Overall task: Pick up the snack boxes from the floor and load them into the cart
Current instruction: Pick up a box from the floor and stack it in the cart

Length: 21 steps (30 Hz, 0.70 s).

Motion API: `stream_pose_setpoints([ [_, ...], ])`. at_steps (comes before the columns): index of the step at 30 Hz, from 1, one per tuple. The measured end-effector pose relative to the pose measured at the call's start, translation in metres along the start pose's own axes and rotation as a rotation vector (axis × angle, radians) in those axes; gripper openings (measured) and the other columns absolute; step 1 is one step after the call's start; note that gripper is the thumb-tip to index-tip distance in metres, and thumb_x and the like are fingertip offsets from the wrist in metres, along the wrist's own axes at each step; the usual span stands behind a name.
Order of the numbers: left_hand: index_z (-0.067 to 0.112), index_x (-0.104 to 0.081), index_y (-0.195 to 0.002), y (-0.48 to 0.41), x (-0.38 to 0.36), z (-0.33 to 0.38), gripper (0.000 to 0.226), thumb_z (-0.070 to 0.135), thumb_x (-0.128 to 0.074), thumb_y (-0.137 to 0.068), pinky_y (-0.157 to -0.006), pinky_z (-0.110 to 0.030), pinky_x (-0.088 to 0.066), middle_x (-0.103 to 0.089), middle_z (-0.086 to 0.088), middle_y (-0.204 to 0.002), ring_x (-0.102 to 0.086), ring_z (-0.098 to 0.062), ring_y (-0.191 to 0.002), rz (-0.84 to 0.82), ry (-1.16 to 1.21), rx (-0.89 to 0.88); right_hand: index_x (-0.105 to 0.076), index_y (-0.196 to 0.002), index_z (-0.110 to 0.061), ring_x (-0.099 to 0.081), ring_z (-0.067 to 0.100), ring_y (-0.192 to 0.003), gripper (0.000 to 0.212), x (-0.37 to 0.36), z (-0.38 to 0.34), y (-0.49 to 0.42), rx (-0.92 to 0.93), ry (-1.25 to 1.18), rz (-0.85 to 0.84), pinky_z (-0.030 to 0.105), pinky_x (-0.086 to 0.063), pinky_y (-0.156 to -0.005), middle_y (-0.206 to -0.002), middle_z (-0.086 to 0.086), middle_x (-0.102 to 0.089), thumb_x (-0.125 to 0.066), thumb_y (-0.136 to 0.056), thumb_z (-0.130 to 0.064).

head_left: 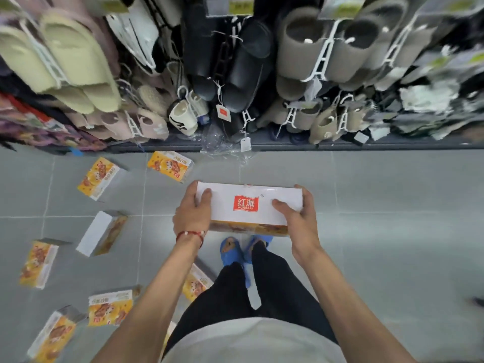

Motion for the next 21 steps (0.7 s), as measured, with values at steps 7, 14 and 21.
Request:
stream_pose_setpoints([
  [7, 0.035, -0.043, -0.148, 0.059, -0.067, 0.07, 0.05, 0.046, -0.05, -0.1, -0.114, -0.037, -0.033, -0.05, -0.001, -0.15, -0.047, -0.027, -0.136, -0.134, -0.104, -0.195, -0.05, -0.133, -0.038, -0.066, 0.017, -0.113, 0.052, 0.106, -0.01, 0.023, 0.02, -0.135, 0.178, 0.039, -0.057, -0.096, -0.123, -0.007, -0.067, -0.075, -0.092, -0.017],
  [14, 0.039, -0.047, -0.145, 0.145, -0.189, 0.149, 0.05, 0.048, -0.053, -0.096, -0.113, -0.042, -0.038, -0.055, 0.005, -0.145, -0.051, -0.025, -0.131, -0.273, -0.21, -0.44, -0.045, -0.135, -0.035, -0.068, 0.013, -0.107, 0.049, 0.253, -0.014, 0.042, 0.079, -0.278, 0.342, 0.015, -0.056, -0.07, -0.121, -0.008, -0.065, -0.071, -0.097, -0.018],
  [21, 0.031, -0.055, -0.135, 0.248, -0.326, 0.217, 0.049, 0.047, -0.055, -0.089, -0.107, -0.044, -0.044, -0.063, 0.004, -0.132, -0.058, -0.022, -0.119, -0.527, -0.307, -0.674, -0.048, -0.133, -0.028, -0.066, 0.008, -0.102, 0.047, 0.399, -0.01, 0.077, 0.153, -0.491, 0.606, 0.012, -0.054, -0.062, -0.117, -0.009, -0.064, -0.071, -0.095, -0.009],
])
Point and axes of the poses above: each hand's wrist, its own y-axis away from the middle knuckle, its own x-axis out of the back of the hand, z = x × y, the point moved 5 cm from there along -y, towards the middle knuckle
